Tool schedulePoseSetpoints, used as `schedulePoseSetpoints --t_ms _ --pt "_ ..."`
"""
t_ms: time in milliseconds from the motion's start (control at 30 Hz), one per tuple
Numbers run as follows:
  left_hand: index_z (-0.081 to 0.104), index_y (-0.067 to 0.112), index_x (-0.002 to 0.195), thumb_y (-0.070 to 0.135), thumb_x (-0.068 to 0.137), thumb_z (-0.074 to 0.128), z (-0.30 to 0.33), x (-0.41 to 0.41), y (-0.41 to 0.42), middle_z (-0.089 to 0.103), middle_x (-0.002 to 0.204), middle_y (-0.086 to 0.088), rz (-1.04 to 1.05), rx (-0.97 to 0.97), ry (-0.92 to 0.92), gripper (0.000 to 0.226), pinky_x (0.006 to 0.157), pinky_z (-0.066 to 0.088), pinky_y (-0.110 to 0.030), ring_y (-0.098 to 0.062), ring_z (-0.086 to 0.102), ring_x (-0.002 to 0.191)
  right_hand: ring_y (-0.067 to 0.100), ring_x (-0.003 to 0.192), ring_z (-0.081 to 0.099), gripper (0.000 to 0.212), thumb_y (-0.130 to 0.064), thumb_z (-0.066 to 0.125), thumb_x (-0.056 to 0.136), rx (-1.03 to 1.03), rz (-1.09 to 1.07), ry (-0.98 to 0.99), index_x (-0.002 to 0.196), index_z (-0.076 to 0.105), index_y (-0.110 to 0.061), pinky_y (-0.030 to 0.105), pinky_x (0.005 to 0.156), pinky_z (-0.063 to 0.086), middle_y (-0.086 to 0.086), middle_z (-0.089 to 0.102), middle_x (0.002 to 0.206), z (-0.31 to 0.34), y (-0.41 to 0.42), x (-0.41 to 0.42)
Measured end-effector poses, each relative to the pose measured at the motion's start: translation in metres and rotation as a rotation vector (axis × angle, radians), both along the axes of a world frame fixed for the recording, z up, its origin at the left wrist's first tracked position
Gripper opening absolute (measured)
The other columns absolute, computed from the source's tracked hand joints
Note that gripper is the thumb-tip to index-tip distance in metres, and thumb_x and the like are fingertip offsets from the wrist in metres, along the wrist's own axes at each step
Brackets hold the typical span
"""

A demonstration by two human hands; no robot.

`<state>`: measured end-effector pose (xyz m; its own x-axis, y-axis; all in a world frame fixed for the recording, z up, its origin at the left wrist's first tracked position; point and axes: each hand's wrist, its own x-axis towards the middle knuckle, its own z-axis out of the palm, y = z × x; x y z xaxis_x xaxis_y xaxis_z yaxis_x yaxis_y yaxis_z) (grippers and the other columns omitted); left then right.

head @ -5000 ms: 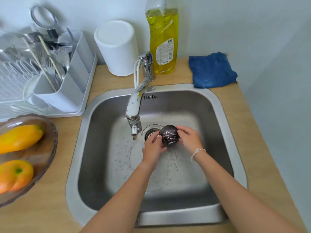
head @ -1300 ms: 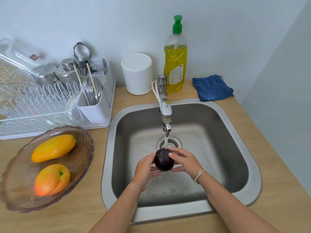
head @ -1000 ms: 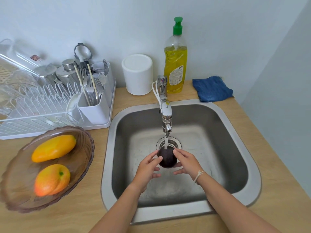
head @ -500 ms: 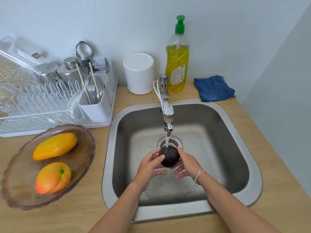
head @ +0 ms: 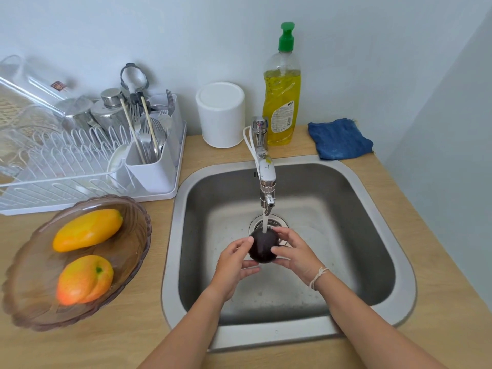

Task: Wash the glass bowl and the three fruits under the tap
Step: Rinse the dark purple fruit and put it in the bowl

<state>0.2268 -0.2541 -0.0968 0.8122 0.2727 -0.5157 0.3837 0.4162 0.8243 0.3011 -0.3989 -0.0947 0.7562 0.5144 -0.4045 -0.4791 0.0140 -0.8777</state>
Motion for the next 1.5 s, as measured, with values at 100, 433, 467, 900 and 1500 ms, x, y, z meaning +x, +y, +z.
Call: schedulePoseSetpoints --t_ms 100,433,467,900,1500 --pt "0.059 0.013 0.110 0.024 0.088 0.063 0.0004 -0.0001 -0.0008 0.065 0.109 -0.013 -0.004 0.023 -0.015 0.025 0.075 0.058 -0.036 -0.029 0.069 0.086 0.019 0.106 0.055 0.024 0.001 0.051 0.088 0.053 -0.047 0.040 0.101 0.060 -0.017 0.033 0.078 0.055 0.005 0.056 0.112 0.0016 -0.0010 0.0013" --pt "0.056 0.020 0.126 0.006 0.092 0.051 0.0018 -0.0005 0.0016 0.060 0.124 -0.011 -0.047 -0.021 -0.097 0.037 0.083 0.055 -0.031 -0.025 0.060 0.113 0.030 0.099 0.067 0.034 -0.020 0.058 0.090 -0.004 -0.033 0.107 0.124 0.054 -0.017 0.039 0.078 0.058 0.011 0.060 0.121 0.0024 -0.0004 0.0003" --pt "0.056 0.020 0.125 0.004 0.092 0.049 0.0015 0.0001 0.0018 0.060 0.124 -0.012 -0.046 -0.024 -0.099 0.038 0.084 0.055 -0.031 -0.025 0.060 0.114 0.032 0.094 0.068 0.035 -0.020 0.058 0.090 0.000 -0.022 0.111 0.124 0.054 -0.020 0.039 0.077 0.059 0.009 0.060 0.118 0.0029 -0.0006 -0.0001" --pt "0.059 0.018 0.121 0.011 0.088 0.062 -0.0003 0.0002 0.0009 0.060 0.124 -0.006 -0.021 0.033 -0.092 0.034 0.079 0.056 -0.032 -0.021 0.062 0.110 0.023 0.119 0.053 0.028 -0.010 0.053 0.091 0.058 -0.029 0.072 0.115 0.059 -0.022 0.036 0.090 0.052 0.006 0.056 0.129 0.0041 0.0001 0.0000" --pt "0.062 0.013 0.117 0.014 0.088 0.063 -0.0022 -0.0005 0.0000 0.063 0.119 -0.008 -0.035 0.043 -0.052 0.030 0.077 0.058 -0.034 -0.024 0.064 0.107 0.023 0.113 0.056 0.028 -0.021 0.049 0.094 -0.043 -0.036 0.068 0.122 0.055 -0.023 0.031 0.081 0.056 0.005 0.057 0.124 0.0027 0.0018 -0.0010"
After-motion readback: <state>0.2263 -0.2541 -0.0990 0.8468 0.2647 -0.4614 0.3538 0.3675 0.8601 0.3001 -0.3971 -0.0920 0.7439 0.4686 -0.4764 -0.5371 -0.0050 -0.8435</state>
